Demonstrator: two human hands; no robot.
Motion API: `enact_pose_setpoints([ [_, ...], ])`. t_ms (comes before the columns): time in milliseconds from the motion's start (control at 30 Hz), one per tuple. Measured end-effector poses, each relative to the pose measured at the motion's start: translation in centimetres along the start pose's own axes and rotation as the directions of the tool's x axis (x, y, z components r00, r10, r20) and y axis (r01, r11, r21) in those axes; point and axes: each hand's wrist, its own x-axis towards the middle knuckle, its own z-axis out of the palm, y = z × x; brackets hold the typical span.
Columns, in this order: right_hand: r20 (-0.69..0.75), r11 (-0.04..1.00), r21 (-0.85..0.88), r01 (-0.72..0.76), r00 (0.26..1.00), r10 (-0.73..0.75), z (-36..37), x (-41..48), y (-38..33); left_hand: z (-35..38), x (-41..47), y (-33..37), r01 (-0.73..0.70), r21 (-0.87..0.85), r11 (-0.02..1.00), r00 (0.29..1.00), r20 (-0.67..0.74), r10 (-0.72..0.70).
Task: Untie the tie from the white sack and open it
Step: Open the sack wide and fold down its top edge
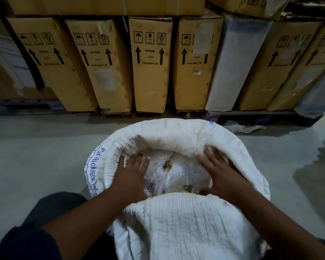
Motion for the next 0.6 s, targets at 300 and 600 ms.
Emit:
enact_pose_setpoints([
  [300,0.232,0.881,-0.469,-0.055,0.955,0.183,-7.5,-5.2,6.9,-7.4,-3.0,-9.7,-0.027,0.391,0.92,0.995,0.097,-0.012],
  [600,-0.012,0.91,-0.372,-0.183,0.981,0.192,-9.2,-4.9,3.5,-10.0,-2.1,-7.5,-0.002,0.267,0.964,0.985,-0.168,0.048],
])
